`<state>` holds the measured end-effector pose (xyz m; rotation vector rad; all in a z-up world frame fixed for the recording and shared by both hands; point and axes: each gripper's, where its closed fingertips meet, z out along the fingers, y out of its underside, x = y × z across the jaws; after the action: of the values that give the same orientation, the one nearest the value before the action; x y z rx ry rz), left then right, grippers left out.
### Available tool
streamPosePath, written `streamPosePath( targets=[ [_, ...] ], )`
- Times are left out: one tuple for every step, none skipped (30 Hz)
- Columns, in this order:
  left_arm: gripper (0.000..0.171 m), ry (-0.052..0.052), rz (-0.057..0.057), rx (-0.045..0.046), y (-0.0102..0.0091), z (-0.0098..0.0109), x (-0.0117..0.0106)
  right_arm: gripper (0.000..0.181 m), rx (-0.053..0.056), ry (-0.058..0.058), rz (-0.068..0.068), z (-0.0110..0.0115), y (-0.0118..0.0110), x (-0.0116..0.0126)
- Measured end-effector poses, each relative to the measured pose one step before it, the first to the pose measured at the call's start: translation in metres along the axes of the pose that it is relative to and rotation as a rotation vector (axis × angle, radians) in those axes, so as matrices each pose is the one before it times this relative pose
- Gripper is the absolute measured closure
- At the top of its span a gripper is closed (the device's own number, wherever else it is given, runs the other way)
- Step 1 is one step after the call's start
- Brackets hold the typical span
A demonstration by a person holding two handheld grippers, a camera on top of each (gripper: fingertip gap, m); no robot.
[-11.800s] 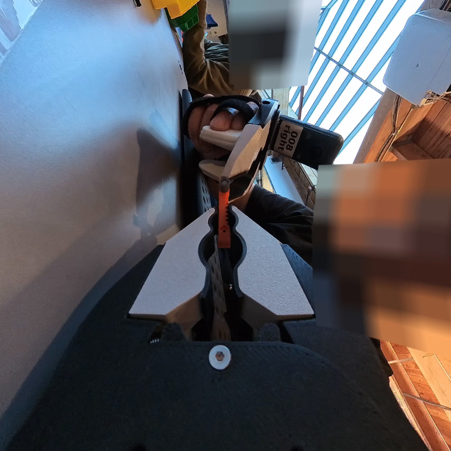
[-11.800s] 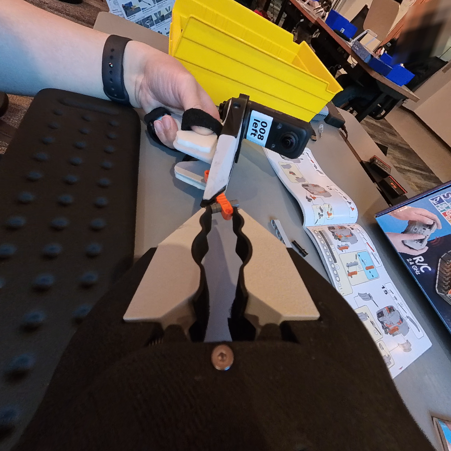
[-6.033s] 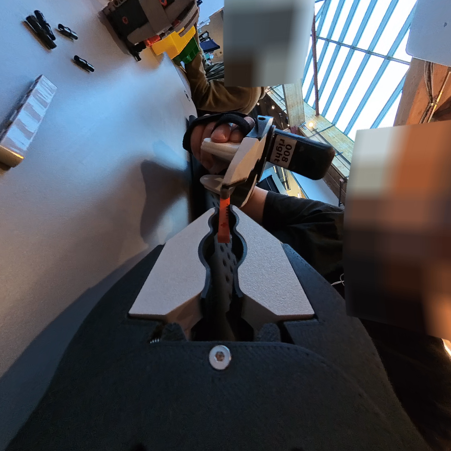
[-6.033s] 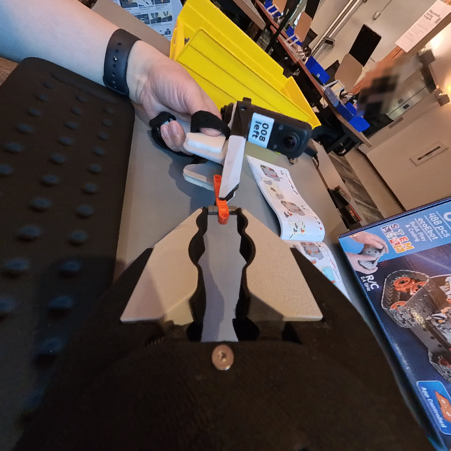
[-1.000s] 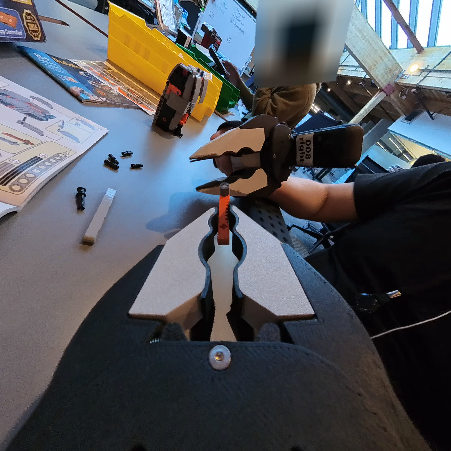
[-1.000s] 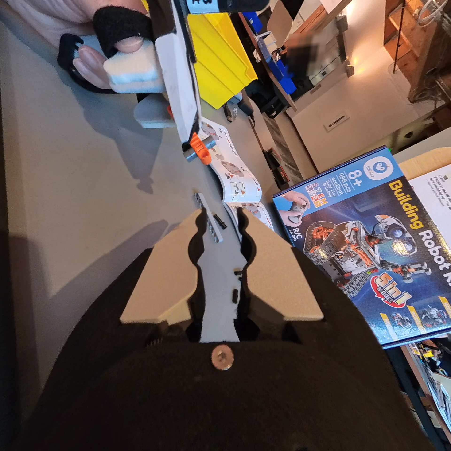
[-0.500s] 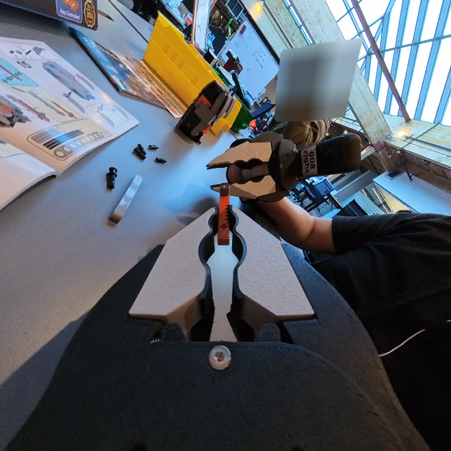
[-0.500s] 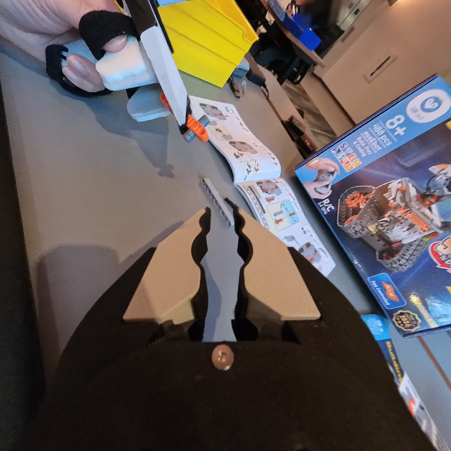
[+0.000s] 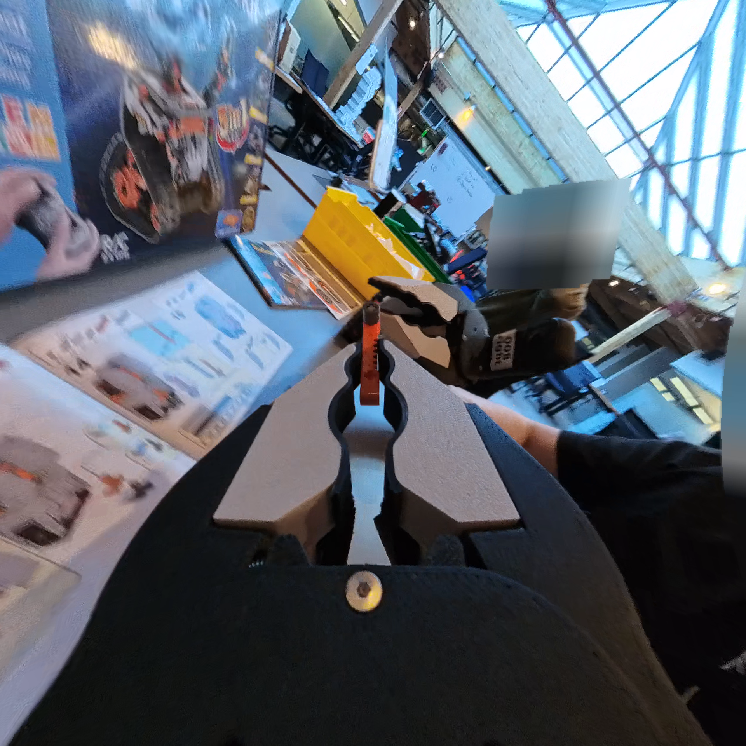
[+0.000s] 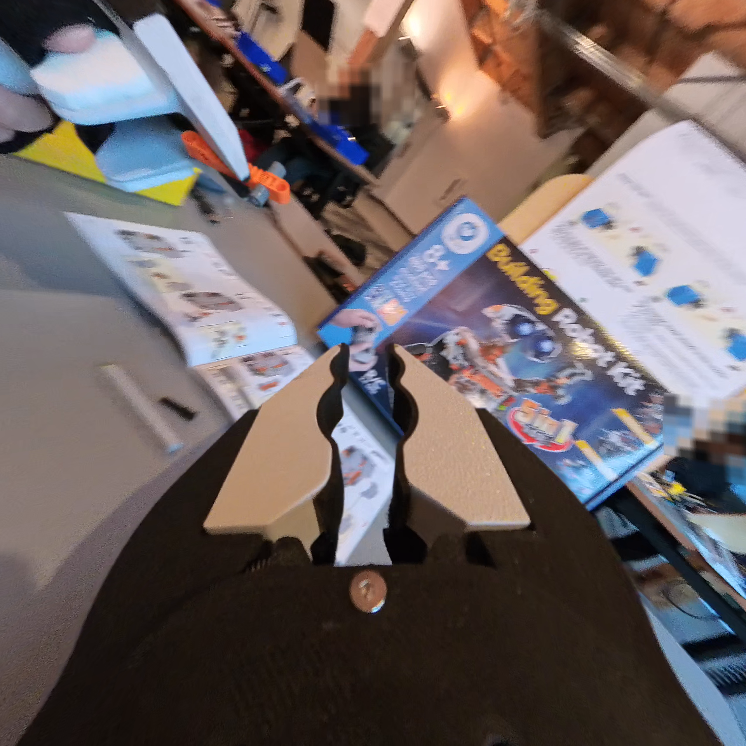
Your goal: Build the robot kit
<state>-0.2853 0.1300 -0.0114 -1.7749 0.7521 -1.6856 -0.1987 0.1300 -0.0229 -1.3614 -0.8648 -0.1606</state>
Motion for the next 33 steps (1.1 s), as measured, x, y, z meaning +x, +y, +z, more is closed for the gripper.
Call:
streamPosePath(
  targets=[
    [0.168, -0.024, 0.0387, -0.00667, -0.00847, 0.00565, -0.00397, 0.165, 0.0046, 0.0528, -0.0006, 0.00298, 0.00197, 0.01174],
    [0.169, -0.0156, 0.0439, 0.00218, -0.00751, 0.00516, -0.00369, 0.166, 0.0003, 0.0306, 0.0064, 0.003, 0.00329, 0.00659],
    [0.169, -0.0157, 0.0454, 0.0151, -0.00609, 0.00416, -0.00454, 0.164, -0.0069, 0.0068, 0.0138, 0.00224, 0.00441, 0.00137],
    [0.168, -0.0106, 0.0321, 0.02327, -0.00384, 0.00285, -0.00445, 0.161, -0.0088, -0.0003, 0.0121, 0.00129, 0.00466, -0.00088],
    [0.168, 0.0084, 0.0187, 0.0255, -0.00102, 0.00203, -0.00201, 0.161, -0.0064, -0.0067, -0.0021, 0.00031, 0.00397, -0.00253],
    [0.169, 0.021, 0.0079, 0.01878, 0.00224, 0.00102, -0.00057, 0.162, -0.0056, -0.0067, -0.013, -0.00006, 0.00319, -0.00313],
    [0.169, 0.0173, 0.0036, 0.00721, 0.00541, 0.00025, -0.00133, 0.164, -0.009, -0.0029, -0.0148, 0.00009, 0.00349, -0.00316],
    [0.169, 0.0125, 0.0031, -0.00962, 0.00839, -0.00027, -0.00192, 0.163, -0.0083, -0.0028, -0.0121, 0.00035, 0.00322, -0.0032],
    [0.169, 0.0095, 0.0042, -0.03267, 0.01081, -0.00091, -0.00198, 0.162, -0.0078, -0.0041, -0.0068, 0.00107, 0.00225, -0.00287],
    [0.168, -0.0023, 0.01, -0.04163, 0.01121, -0.00133, -0.0032, 0.16, -0.0065, -0.0018, -0.0027, 0.00143, 0.00116, -0.00139],
    [0.169, -0.0154, 0.0153, -0.03783, 0.01049, -0.00158, -0.00424, 0.157, -0.0021, -0.0014, 0.001, 0.00185, 0.00012, -0.00035],
    [0.169, -0.0073, 0.0122, -0.02556, 0.00866, -0.00107, -0.0025, 0.156, 0.0031, -0.0071, 0.0072, 0.00179, -0.00034, -0.00048],
    [0.169, 0.0095, -0.0022, -0.01645, 0.00665, -0.00037, -0.00001, 0.157, 0.0097, -0.0171, 0.0115, 0.00189, -0.00059, -0.00165],
    [0.169, 0.0263, -0.0166, -0.01617, 0.00497, 0.00062, 0.00261, 0.158, 0.0047, -0.0177, 0.0147, 0.00188, 0.00082, -0.00132],
    [0.169, 0.0386, -0.0215, -0.01738, 0.00346, 0.00177, 0.0044, 0.166, -0.0069, -0.0213, 0.0156, 0.00179, 0.00264, -0.00145],
    [0.169, 0.0388, -0.0209, -0.01897, 0.00246, 0.00273, 0.00481, 0.181, -0.0099, -0.0432, 0.0083, 0.00219, 0.00295, -0.0044],
    [0.169, 0.0308, -0.0147, -0.01957, 0.00237, 0.00359, 0.00409, 0.181, -0.0131, -0.0771, 0.0078, 0.00227, 0.00272, -0.00915],
    [0.169, 0.0262, -0.008, -0.01793, 0.00309, 0.00405, 0.00388, 0.181, -0.0181, -0.1014, 0.0154, 0.00153, 0.0023, -0.01306],
    [0.169, 0.0255, -0.0133, -0.02347, 0.00439, 0.00405, 0.00361, 0.181, -0.0068, -0.0789, 0.0092, 0.00011, 0.00088, -0.01103],
    [0.169, 0.0192, -0.0188, -0.02682, 0.00527, 0.00368, 0.00238, 0.181, -0.0044, -0.0394, -0.013, -0.00072, 0.00098, -0.00679],
    [0.169, 0.0083, -0.0173, -0.02415, 0.00505, 0.00336, 0.00056, 0.181, -0.0174, -0.0377, -0.0387, -0.00084, 0.00273, -0.00754],
    [0.169, -0.001, -0.0185, -0.02843, 0.0054, 0.00279, -0.00105, 0.181, -0.0203, -0.0433, -0.0438, -0.00092, 0.00292, -0.00934],
    [0.168, -0.0071, -0.015, -0.02853, 0.00493, 0.00212, -0.00194, 0.167, 0.003, -0.0312, -0.0369, -0.0009, -0.00025, -0.0088],
    [0.168, -0.0028, -0.0111, -0.02157, 0.00383, 0.00154, -0.00131, 0.15, 0.0304, -0.0166, -0.0248, -0.00108, -0.00422, -0.00692],
    [0.168, 0.0112, -0.012, -0.01704, 0.00285, 0.00114, 0.0008, 0.143, 0.0455, -0.0338, -0.0078, -0.00119, -0.00671, -0.00845],
    [0.168, 0.0204, -0.0078, -0.0085, 0.00149, 0.00078, 0.00238, 0.145, 0.0278, -0.0388, 0.0069, -0.00034, -0.00525, -0.00762],
    [0.168, 0.0155, -0.0083, -0.00459, 0.00095, 0.00063, 0.00175, 0.151, 0.0014, -0.0113, 0.0032, 0.0008, -0.00187, -0.00236],
    [0.168, 0.0036, -0.011, -0.00681, 0.00121, 0.00062, -0.00018, 0.153, -0.0121, 0.0225, -0.0134, 0.00104, 0.00022, 0.00282],
    [0.168, -0.0033, -0.01, -0.00861, 0.00161, 0.00065, -0.0013, 0.154, -0.0141, 0.0171, -0.0279, 0.00101, 0.00101, 0.00144],
    [0.168, -0.0055, -0.0112, -0.00956, 0.00195, 0.00077, -0.00182, 0.156, -0.0127, 0.0077, -0.0299, 0.00074, 0.00112, -0.0003],
    [0.168, -0.0046, -0.0143, -0.00704, 0.00144, 0.00072, -0.00209, 0.157, -0.0043, 0.0002, -0.0206, 0.00083, 0.0003, -0.0018],
    [0.168, 0.0004, -0.0155, -0.00061, 0.00073, 0.0005, -0.00146, 0.158, -0.0014, -0.0087, -0.0098, 0.00088, -0.00018, -0.00311],
    [0.168, 0.0073, -0.0154, 0.00032, 0.0004, 0.0004, -0.00028, 0.16, -0.0052, -0.0055, -0.0072, 0.00083, -0.00011, -0.00238]
  ],
)
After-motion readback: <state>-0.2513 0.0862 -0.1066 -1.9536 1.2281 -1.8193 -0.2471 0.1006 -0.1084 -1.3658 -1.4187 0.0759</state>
